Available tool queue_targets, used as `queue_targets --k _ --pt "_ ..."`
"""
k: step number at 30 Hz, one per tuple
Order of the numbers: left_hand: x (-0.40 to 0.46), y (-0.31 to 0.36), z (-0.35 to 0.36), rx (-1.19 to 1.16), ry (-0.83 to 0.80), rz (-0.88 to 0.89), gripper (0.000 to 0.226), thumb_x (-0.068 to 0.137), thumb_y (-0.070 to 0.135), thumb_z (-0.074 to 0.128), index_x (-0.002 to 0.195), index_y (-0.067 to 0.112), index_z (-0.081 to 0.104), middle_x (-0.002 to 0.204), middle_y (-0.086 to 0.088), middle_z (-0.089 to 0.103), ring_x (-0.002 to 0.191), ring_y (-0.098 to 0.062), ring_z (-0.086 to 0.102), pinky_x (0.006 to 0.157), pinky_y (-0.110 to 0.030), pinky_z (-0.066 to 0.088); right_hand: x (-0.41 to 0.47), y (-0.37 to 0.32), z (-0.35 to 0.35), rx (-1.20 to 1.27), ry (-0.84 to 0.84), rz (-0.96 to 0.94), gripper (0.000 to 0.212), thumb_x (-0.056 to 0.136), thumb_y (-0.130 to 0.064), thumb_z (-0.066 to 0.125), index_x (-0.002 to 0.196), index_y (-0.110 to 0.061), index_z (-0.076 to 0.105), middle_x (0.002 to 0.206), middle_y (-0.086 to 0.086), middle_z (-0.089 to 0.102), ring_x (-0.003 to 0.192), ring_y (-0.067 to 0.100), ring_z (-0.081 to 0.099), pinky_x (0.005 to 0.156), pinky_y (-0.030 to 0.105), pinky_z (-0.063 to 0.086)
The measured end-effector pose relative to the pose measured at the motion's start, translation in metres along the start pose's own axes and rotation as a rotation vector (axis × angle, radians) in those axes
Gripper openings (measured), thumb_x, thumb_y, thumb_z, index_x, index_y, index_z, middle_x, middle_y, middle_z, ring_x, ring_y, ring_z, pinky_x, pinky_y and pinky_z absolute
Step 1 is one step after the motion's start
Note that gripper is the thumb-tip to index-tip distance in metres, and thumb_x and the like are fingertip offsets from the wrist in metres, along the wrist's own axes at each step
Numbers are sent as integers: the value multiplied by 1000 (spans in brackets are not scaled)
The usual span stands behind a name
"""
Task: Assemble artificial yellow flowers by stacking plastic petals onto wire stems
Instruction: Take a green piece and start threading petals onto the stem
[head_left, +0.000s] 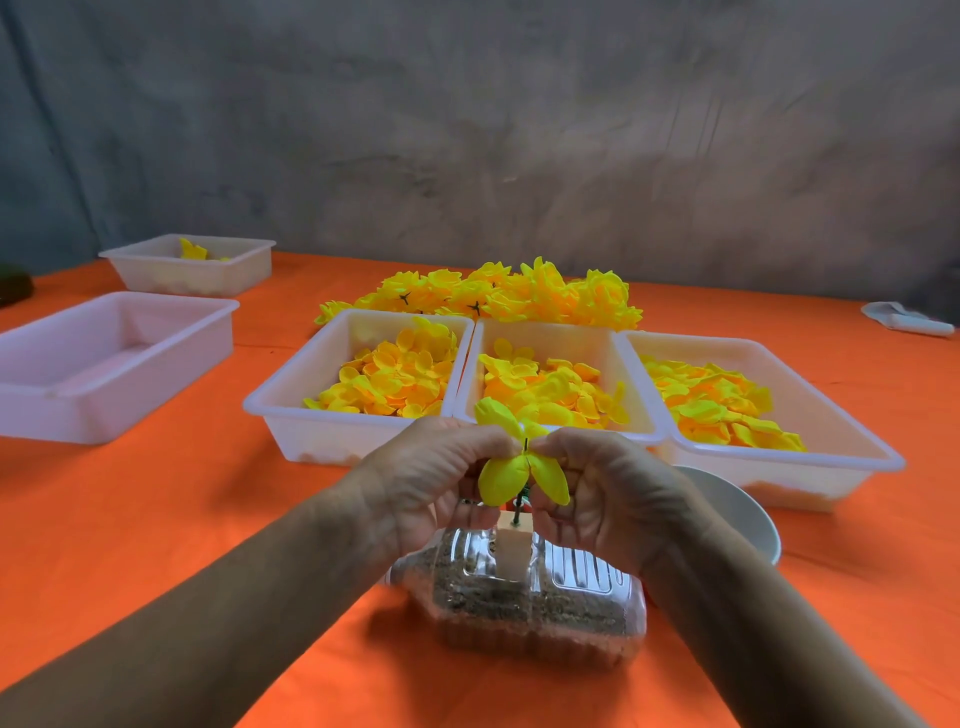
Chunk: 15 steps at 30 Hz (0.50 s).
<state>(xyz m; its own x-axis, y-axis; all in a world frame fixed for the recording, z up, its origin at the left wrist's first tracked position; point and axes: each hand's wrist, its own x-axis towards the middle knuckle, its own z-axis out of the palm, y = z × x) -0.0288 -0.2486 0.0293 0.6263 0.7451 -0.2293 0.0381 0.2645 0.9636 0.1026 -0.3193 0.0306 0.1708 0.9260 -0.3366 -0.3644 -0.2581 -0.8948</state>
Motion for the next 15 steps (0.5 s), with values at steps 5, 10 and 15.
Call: queue_targets --k 5,10,15 --pt "2 -4 -3 21 -9 -14 4 84 11 62 86 8 63 56 -2 62 46 -12 56 40 -20 45 3 6 -3 -24 19 -7 3 83 -6 58 81 -9 59 57 4 61 42 12 55 46 19 46" --pt "3 -9 -6 97 -24 -3 19 85 9 61 102 3 66 60 -3 65 46 -10 58 43 -19 47 6 11 -5 -98 69 -53 10 80 0 60 79 -10 59 65 9 61 47 14 57 47 20 47" --pt "6 -13 -9 171 -41 -12 5 86 6 61 86 6 66 61 -5 67 47 -9 59 42 -18 47 5 17 -7 -172 89 -80 12 79 0 62 78 -12 59 63 7 63 49 13 60 45 19 46"
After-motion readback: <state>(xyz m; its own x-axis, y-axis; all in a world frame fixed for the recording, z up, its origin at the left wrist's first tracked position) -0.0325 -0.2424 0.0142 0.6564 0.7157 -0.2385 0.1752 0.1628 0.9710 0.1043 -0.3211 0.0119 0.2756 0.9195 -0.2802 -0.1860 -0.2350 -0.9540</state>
